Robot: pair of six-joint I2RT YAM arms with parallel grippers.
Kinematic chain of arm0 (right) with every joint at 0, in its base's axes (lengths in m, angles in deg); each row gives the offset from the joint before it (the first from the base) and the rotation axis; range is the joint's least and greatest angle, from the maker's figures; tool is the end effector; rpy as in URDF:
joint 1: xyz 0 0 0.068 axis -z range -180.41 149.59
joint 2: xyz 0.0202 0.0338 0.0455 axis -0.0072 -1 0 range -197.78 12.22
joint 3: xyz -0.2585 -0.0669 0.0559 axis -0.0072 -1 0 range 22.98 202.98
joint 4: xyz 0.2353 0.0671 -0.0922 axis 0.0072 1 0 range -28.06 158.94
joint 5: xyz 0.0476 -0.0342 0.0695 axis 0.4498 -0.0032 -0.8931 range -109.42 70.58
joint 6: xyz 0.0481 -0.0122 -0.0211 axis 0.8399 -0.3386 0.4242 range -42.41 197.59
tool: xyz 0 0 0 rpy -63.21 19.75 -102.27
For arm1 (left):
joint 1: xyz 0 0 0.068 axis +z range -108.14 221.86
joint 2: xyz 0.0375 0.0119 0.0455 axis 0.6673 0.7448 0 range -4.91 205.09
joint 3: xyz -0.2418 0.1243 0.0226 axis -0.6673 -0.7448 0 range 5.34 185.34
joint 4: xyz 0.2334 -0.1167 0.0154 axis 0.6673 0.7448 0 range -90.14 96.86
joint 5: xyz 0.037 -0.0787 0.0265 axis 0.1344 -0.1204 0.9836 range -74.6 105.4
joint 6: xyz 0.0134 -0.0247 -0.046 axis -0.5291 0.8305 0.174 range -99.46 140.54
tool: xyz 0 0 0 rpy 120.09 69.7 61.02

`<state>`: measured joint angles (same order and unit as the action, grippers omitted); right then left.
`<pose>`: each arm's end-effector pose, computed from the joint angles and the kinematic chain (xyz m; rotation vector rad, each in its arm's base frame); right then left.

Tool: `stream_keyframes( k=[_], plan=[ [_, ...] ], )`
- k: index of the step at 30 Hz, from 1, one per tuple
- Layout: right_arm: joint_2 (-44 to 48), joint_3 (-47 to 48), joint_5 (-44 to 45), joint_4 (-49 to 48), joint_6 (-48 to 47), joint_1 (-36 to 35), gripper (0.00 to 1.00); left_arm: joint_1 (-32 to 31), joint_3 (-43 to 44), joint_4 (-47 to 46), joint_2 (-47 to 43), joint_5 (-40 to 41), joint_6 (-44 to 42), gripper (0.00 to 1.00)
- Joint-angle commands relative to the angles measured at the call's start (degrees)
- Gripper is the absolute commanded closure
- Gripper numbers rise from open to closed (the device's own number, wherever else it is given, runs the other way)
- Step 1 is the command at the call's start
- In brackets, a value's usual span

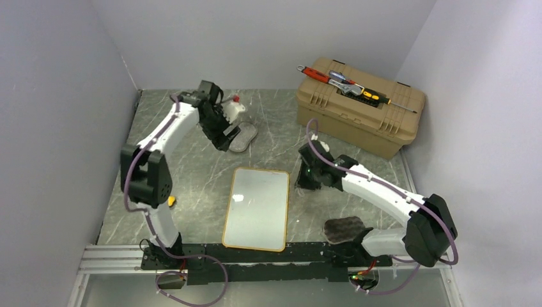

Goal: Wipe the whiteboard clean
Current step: Erase the whiteboard at the center of the board.

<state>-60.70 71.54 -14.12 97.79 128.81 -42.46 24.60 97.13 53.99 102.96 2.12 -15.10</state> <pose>0.1839 0.1616 0.2245 0.2476 2.6747 0.4338 0.3698 -0.1234 0.2523 1.2771 2.4418 -0.2399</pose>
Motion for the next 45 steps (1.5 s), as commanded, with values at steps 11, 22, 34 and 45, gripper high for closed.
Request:
stream_keyframes(
  k=[11, 22, 34, 45],
  plan=[
    [-6.9, 2.6, -12.0, -12.8, -6.7, 8.2, 1.00, 4.0, 18.2, 14.7, -13.4, -13.9, 10.9, 0.00],
    [-15.1, 5.5, -14.3, -18.7, -5.3, 9.2, 1.00, 3.0, -11.4, 2.3, -11.4, -19.6, 12.8, 0.26],
    [-29.8, 8.9, -16.7, -29.6, -0.3, 9.9, 1.00, -6.9, -26.5, -13.2, -5.5, -9.6, 12.6, 0.18],
    [-32.6, 3.0, -14.9, -34.2, 1.7, 10.4, 1.00, -11.7, -29.1, -18.7, 1.7, 1.7, 9.8, 0.47]
  ],
)
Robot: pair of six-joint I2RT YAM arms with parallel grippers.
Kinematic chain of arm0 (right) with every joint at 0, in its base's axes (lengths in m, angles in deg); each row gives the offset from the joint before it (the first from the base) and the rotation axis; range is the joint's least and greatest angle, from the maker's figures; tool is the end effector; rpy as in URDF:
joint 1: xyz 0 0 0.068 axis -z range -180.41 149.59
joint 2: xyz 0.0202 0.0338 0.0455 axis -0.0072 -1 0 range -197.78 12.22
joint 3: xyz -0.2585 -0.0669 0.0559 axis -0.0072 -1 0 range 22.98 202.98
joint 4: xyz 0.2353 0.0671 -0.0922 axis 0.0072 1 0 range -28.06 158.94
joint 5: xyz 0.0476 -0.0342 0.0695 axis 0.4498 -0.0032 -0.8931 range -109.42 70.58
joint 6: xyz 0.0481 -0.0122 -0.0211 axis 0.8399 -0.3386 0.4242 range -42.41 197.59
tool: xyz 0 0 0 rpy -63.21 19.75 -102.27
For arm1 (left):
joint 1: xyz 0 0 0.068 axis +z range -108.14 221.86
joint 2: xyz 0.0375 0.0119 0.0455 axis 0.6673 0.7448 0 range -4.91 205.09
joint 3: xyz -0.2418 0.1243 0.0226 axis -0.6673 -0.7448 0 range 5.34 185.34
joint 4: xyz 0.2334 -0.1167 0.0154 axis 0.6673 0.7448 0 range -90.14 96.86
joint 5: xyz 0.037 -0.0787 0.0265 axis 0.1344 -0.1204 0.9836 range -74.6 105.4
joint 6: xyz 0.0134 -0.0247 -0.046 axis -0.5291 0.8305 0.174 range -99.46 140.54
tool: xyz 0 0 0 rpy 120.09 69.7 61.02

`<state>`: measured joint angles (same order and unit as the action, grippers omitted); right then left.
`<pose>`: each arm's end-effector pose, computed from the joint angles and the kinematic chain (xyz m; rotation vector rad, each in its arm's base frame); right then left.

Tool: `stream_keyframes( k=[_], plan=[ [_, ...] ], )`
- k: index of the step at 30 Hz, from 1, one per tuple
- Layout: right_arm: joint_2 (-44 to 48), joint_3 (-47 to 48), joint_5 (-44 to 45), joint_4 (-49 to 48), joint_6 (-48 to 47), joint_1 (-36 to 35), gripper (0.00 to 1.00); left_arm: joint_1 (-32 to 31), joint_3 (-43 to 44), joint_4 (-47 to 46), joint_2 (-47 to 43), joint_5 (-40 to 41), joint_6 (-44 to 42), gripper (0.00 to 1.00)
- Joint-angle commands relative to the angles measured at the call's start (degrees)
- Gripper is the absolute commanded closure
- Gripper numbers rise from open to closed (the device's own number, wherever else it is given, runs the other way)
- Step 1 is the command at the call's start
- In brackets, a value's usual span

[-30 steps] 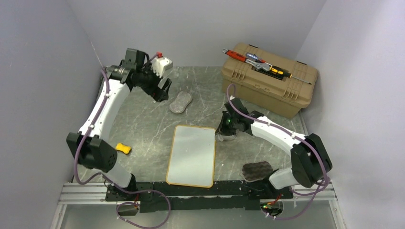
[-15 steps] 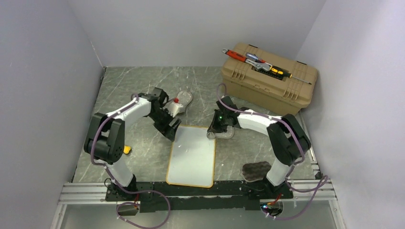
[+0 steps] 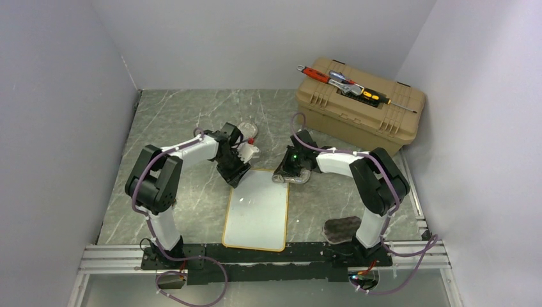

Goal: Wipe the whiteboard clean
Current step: Erase the whiteboard at the center of the board.

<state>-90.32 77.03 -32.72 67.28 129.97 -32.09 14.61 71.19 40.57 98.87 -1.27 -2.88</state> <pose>0.2924 0.1902 0.1398 0.3846 2.6791 0.8253 0.2925 -0.1621 0.1607 1.2889 2.6232 -0.4376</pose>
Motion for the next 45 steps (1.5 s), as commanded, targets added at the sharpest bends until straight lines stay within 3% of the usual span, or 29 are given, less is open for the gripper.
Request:
stream_keyframes(
  k=[1, 11, 18, 22, 26, 32, 41, 45],
  plan=[
    [-3.5, -2.6, 3.3, -4.3, 0.8, 0.1, 1.00, -2.0, -3.1, -5.4, 6.0, 5.5, -2.6, 0.49],
    [-14.7, 6.4, 3.2, -2.7, 4.7, -8.2, 1.00, -3.8, -3.8, -6.5, 8.5, 9.6, -3.1, 0.59],
    [-0.6, -11.4, 9.2, -2.4, 1.9, 1.0, 1.00, -3.9, -5.4, -7.4, 7.8, 10.4, -4.0, 0.63],
    [2.2, -15.3, 11.2, -2.2, 1.3, 2.8, 1.00, -3.9, -6.6, -7.9, 6.7, 9.8, -5.0, 0.67],
    [-4.0, -11.0, 10.4, -3.3, 5.0, -2.4, 1.00, -3.9, -6.5, -7.7, 5.6, 8.8, -4.6, 0.68],
    [-14.2, 3.7, 10.5, 1.2, 8.5, -11.3, 1.00, -4.0, -6.0, -6.6, 6.4, 9.2, -4.8, 0.71],
    [1.4, -17.2, 10.0, -3.0, 7.1, -1.9, 1.00, -4.0, -8.4, -7.3, 4.1, 8.1, -5.4, 0.76],
    [0.4, -18.3, 9.8, -4.8, 9.5, -3.1, 1.00, -4.0, -8.8, -8.6, 3.4, 6.8, -4.6, 0.78]
  ],
)
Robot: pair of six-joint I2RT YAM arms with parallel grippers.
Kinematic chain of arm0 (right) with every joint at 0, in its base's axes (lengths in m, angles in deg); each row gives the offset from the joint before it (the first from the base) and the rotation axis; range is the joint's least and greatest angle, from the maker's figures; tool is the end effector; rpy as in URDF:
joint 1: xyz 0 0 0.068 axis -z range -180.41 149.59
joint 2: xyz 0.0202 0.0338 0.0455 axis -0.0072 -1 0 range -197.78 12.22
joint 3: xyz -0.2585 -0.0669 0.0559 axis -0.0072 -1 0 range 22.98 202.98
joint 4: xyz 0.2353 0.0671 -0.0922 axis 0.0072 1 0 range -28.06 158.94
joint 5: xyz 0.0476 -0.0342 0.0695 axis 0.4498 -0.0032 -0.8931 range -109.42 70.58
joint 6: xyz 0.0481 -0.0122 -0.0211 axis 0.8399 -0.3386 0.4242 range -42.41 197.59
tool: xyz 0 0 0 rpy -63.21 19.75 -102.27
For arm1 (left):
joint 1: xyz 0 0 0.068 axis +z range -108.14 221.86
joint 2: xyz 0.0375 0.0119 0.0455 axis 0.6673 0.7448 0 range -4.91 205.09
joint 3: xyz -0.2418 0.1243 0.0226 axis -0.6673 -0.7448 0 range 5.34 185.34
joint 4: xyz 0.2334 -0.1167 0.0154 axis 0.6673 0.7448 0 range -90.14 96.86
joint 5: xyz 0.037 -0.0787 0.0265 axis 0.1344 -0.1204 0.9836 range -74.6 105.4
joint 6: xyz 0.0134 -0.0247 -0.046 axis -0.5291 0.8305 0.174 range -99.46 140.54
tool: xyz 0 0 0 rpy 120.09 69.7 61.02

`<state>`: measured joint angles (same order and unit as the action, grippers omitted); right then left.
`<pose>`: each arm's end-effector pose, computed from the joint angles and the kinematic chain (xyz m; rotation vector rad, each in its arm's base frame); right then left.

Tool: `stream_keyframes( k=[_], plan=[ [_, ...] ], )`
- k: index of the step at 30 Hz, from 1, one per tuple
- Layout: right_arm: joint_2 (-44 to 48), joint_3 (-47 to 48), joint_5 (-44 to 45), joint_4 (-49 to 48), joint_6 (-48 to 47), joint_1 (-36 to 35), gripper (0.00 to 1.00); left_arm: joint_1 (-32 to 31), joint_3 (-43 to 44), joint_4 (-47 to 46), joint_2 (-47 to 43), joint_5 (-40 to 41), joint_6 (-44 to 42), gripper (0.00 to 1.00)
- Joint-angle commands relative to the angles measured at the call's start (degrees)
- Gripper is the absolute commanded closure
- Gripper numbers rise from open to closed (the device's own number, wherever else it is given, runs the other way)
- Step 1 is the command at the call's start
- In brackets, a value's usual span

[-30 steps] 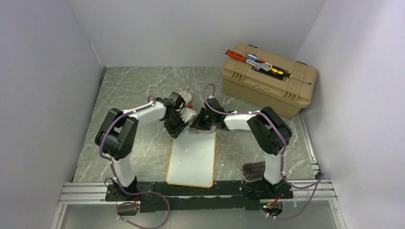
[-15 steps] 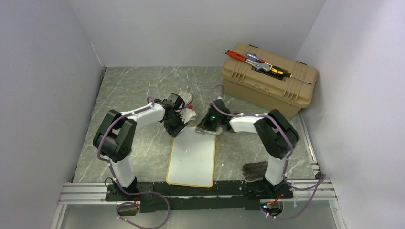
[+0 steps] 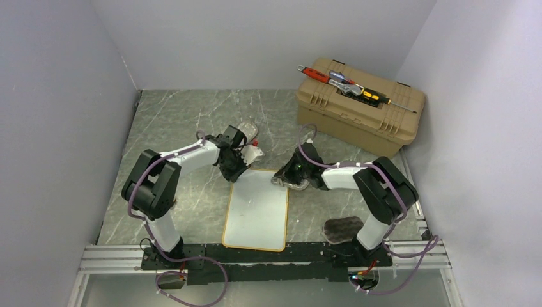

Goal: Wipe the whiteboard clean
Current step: Erase the whiteboard at the center of the board.

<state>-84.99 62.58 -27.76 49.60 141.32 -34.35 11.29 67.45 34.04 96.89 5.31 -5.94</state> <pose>0.2558 0.1785 0.1231 0.5883 2.5126 0.9225 0.2819 -0.1737 0.1569 1.3947 2.4915 -0.2663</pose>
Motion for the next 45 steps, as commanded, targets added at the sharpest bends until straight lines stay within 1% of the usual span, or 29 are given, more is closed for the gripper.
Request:
stream_keyframes(
  k=[1, 3, 8, 11, 13, 15, 18, 21, 25, 29, 33, 36, 39, 41, 45],
  plan=[
    [-6.3, -2.6, 5.2, 12.8, -1.0, -1.9, 1.00, -0.7, -5.1, -2.2, 5.0, -0.3, -1.5, 0.78],
    [-9.5, 3.2, 6.3, 14.0, 0.4, -4.5, 1.00, -0.7, -5.7, -2.5, 3.6, -1.9, -1.9, 0.77],
    [-18.5, 19.0, 10.3, 20.5, 4.2, -10.8, 1.00, -0.6, -7.4, -1.8, 1.9, -2.3, -3.2, 0.78],
    [-21.2, 23.7, 12.2, 22.9, 5.6, -12.8, 1.00, -0.6, -9.5, -2.4, 0.7, -3.0, -3.5, 0.78],
    [-20.3, 21.7, 13.1, 22.8, 7.5, -12.6, 1.00, -0.6, -10.2, -2.6, 0.5, -3.2, -3.6, 0.78],
    [-16.3, 15.1, 14.0, 20.0, 9.6, -11.0, 1.00, -0.4, -10.3, -2.2, 0.5, -3.4, -3.6, 0.79],
    [-11.2, 4.2, 12.3, 14.3, 11.8, -7.2, 1.00, 0.3, -11.7, -2.7, -1.2, -5.3, -4.1, 0.80],
    [-8.1, -2.4, 11.1, 11.5, 13.0, -5.6, 1.00, 0.7, -12.9, -3.1, -3.3, -8.4, -5.3, 0.81],
    [-8.8, -1.1, 11.2, 12.1, 13.9, -6.7, 1.00, 0.8, -15.1, -3.4, -7.3, -13.2, -8.8, 0.79],
    [-13.1, 7.0, 11.3, 16.2, 13.4, -8.7, 1.00, 0.8, -16.7, -2.0, -9.0, -13.3, -12.4, 0.79],
    [-18.6, 16.8, 9.3, 18.6, 13.4, -10.0, 1.00, 0.8, -19.1, -1.2, -10.5, -12.6, -14.8, 0.79],
    [-20.5, 19.9, 8.6, 19.2, 12.7, -10.1, 1.00, 0.7, -20.4, -1.5, -11.1, -12.3, -15.9, 0.79],
    [-18.8, 17.6, 8.6, 19.6, 10.9, -9.2, 1.00, 0.8, -20.5, -1.5, -11.1, -12.2, -16.7, 0.80],
    [-15.3, 12.9, 8.6, 19.0, 8.8, -7.5, 1.00, 0.7, -20.2, -1.6, -10.8, -12.0, -17.0, 0.80],
    [-6.7, 2.3, 8.6, 21.8, 2.6, -3.4, 1.00, 0.8, -20.0, -1.8, -10.3, -12.0, -16.8, 0.82]
  ],
)
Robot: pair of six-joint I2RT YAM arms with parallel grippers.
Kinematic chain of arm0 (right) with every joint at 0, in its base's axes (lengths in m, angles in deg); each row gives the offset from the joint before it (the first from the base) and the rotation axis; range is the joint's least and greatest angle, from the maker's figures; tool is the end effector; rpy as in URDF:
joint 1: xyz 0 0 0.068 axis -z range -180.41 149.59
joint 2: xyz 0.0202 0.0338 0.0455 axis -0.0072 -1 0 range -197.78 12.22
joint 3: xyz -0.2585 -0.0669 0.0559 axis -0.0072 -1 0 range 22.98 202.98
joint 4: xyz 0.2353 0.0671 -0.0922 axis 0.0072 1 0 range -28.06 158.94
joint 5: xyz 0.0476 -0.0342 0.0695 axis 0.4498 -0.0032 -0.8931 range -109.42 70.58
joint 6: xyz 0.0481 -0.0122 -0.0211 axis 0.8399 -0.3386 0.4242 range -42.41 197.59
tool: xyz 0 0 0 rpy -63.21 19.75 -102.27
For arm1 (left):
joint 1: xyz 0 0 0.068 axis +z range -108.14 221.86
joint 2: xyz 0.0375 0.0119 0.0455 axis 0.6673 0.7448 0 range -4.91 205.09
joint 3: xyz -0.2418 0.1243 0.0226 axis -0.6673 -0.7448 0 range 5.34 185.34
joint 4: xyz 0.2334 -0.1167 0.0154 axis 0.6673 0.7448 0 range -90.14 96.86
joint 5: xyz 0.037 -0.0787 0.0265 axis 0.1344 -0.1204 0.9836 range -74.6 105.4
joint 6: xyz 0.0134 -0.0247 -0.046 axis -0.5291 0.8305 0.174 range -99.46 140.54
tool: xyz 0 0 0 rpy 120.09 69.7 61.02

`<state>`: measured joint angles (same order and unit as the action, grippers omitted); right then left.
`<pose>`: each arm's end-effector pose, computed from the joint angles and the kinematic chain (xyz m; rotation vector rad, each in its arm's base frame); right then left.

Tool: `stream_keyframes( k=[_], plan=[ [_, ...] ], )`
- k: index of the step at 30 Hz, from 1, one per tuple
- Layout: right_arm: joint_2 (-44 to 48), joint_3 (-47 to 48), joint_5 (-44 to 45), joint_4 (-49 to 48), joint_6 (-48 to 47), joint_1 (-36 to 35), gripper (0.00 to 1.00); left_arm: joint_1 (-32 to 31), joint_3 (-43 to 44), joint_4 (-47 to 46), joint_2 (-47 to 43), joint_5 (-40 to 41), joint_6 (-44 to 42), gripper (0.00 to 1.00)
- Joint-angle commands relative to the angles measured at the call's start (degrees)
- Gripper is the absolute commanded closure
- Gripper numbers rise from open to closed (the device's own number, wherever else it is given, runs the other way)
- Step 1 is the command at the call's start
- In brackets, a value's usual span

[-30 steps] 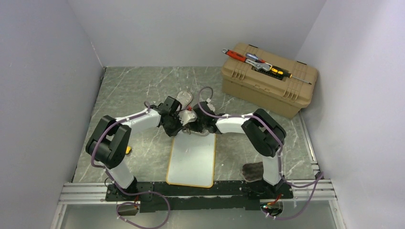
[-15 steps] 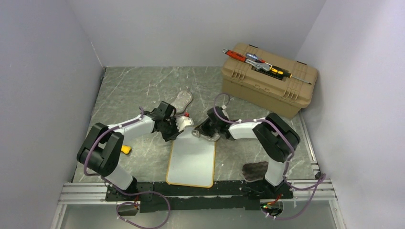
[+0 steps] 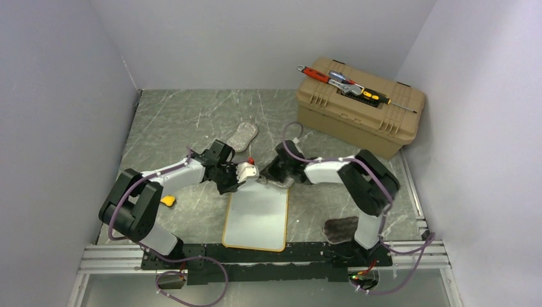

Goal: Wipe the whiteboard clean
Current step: Erase the whiteboard at the center of the board.

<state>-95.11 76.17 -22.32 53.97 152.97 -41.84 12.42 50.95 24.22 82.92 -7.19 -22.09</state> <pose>0.2737 0.2440 0.1231 0.7414 2.5206 0.9348 0.2321 -0.1467 0.1591 1.6514 2.0833 -0.4638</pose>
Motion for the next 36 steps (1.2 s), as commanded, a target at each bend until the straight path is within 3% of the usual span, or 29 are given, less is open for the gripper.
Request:
stream_keyframes(
  k=[1, 7, 12, 17, 19, 25, 27, 32, 36],
  plan=[
    [5.2, -14.0, 1.9, 17.2, -10.3, 4.7, 1.00, -0.4, -3.5, 7.9, 3.8, 0.5, -0.4, 0.83],
    [5.7, -20.2, -5.6, 13.0, -11.6, 1.2, 1.00, -0.4, -2.2, 8.1, 5.2, 0.1, 0.3, 0.86],
    [-5.0, -5.7, -8.9, 11.5, -10.2, -4.6, 1.00, -0.4, -2.1, 8.3, 5.5, 0.3, 0.1, 0.87],
    [-16.4, 8.9, -12.8, 12.9, -9.8, -5.3, 1.00, -0.4, -2.0, 8.6, 5.6, 0.7, 0.2, 0.89],
    [-15.5, 7.4, -12.4, 12.4, -10.1, -3.1, 1.00, -0.4, -2.0, 8.8, 5.5, 0.9, 0.2, 0.89],
    [-1.8, -12.1, -10.9, 7.0, -13.0, 8.2, 1.00, -0.1, -2.2, 9.0, 4.4, 3.5, 0.6, 0.91],
    [1.2, -14.1, -10.6, 6.9, -14.2, 9.1, 1.00, 0.6, -1.5, 9.3, 4.2, 4.2, 1.5, 0.91],
    [-1.5, -12.2, -10.1, 6.0, -13.6, 7.2, 1.00, 2.5, -1.2, 9.7, 3.9, 5.9, 2.0, 0.91],
    [-10.7, -0.9, -10.1, 7.5, -12.2, 1.0, 1.00, 4.3, -0.8, 11.0, 3.4, 3.9, 2.3, 0.91]
  ],
)
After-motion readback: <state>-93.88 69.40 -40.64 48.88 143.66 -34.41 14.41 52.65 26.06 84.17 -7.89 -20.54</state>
